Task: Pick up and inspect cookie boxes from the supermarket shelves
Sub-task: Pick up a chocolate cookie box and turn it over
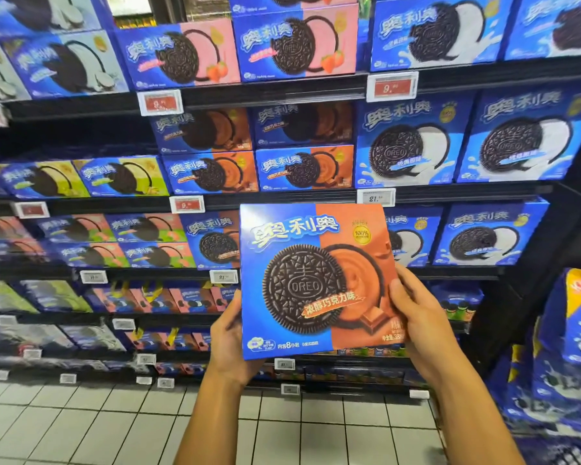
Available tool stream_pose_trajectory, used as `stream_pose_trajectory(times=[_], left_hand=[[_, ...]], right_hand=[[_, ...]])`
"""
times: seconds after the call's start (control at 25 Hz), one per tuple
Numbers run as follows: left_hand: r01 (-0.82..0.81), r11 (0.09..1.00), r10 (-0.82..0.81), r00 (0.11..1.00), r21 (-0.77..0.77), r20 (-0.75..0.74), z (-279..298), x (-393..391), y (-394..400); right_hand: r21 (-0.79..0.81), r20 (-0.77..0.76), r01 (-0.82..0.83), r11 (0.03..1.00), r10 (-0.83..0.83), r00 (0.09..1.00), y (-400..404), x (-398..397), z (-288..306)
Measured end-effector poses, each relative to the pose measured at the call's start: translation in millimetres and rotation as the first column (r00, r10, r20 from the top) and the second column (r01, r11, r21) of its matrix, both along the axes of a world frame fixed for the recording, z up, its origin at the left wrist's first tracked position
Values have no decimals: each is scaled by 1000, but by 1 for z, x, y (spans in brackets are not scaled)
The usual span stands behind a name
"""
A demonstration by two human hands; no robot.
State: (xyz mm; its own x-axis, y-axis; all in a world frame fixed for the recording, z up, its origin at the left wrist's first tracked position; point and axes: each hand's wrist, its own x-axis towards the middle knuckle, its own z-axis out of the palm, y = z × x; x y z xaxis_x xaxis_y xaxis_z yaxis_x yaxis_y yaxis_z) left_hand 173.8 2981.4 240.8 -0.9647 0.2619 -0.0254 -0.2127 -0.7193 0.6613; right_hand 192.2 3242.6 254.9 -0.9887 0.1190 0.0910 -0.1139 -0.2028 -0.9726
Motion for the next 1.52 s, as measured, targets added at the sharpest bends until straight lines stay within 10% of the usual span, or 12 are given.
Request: stream_pose_trajectory(times=[0.44, 1.28, 1.52], left_hand=[[-274, 908, 237, 960, -317, -152, -5, -35, -36], [-159, 763, 194, 981, -627, -12, -97, -128, -68], [-209, 622, 217, 972, -754, -90, -86, -153, -33]], right_hand=[[1, -35, 139, 990, -139, 990, -41, -14, -16], [95, 224, 299, 949, -313, 923, -96, -48, -96], [375, 200, 335, 864, -428, 881, -78, -92, -106]])
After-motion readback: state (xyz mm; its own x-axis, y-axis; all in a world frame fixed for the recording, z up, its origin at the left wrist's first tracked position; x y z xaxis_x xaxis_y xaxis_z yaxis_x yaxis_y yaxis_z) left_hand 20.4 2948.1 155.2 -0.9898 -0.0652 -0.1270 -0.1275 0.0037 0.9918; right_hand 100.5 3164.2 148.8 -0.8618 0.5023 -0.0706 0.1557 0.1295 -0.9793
